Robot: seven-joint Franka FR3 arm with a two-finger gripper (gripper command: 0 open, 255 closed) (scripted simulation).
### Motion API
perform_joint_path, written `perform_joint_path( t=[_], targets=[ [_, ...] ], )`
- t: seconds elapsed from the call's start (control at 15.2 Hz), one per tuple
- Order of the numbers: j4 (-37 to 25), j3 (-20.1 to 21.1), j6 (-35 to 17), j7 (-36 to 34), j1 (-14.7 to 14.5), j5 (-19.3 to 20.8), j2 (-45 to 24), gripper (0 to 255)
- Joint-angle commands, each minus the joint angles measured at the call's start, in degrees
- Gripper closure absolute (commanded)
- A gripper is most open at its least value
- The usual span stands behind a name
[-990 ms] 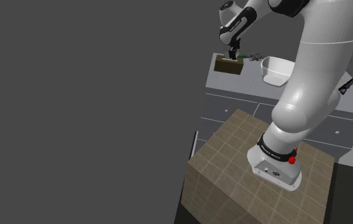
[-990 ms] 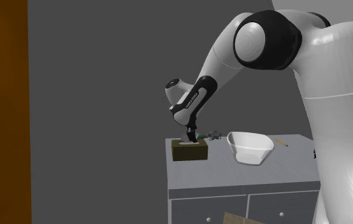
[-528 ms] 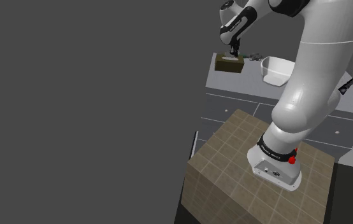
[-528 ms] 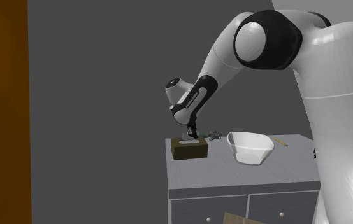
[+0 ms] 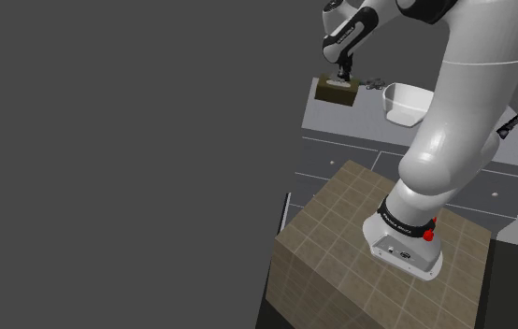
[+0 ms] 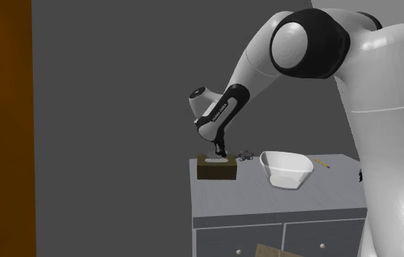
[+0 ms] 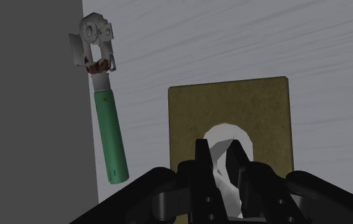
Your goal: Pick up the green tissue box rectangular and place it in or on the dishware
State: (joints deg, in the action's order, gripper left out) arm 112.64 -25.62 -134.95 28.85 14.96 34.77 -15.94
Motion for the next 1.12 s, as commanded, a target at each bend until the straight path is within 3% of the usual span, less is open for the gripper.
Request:
perform_joint_path(
  t=[0.0, 1.06],
  targets=[
    [-0.56, 0.07, 1.15, 0.75, -0.06, -0.3, 0.72, 255],
    [-6.1, 0.48, 10.85, 6.27, -0.8, -2.12, 6.08, 255]
  ],
)
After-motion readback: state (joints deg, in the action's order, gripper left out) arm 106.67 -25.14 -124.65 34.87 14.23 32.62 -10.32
